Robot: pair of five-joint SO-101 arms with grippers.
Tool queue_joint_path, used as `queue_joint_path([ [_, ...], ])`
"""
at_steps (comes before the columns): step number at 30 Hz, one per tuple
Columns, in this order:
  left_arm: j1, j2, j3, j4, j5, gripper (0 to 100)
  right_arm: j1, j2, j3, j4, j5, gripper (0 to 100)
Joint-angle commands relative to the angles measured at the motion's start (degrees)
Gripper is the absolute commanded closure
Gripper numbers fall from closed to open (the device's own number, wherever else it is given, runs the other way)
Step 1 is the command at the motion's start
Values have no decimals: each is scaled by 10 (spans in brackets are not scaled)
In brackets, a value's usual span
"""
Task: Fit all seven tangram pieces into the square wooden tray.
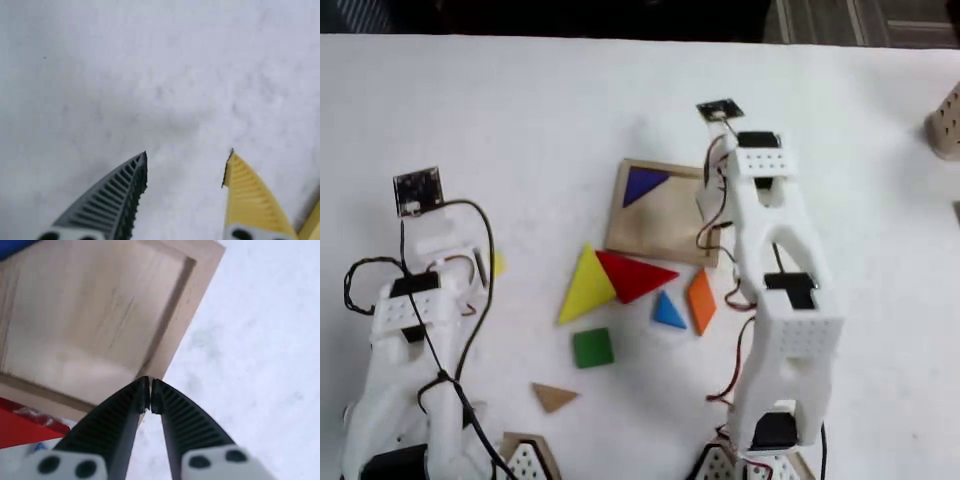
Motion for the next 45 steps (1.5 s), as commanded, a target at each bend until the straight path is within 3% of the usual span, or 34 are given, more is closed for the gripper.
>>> queue_joint_path([
  [1, -4, 1, -23, -20, -7, 731, 13, -103, 86, -65, 5, 977],
  [9, -4, -1, -22, -18, -7, 731, -7, -85, 128, -151, -51, 875],
  [17, -5, -1, -22, -17, -7, 732, -22, 32, -4, -67, -70, 879],
  [22, -5, -1, -22, -17, -7, 732, -5, 65, -51, -14, -70, 981],
  [26, -5, -1, -22, -17, -7, 732, -4, 65, -49, 16, -22, 980],
  [30, -5, -1, -22, -17, -7, 732, -7, 43, -13, 12, 18, 981],
  [39, -5, -1, -22, -17, -7, 731, -7, -150, 233, -134, 27, 975],
  [45, -5, -1, -22, -18, -7, 731, -6, -177, 246, -113, 30, 826],
])
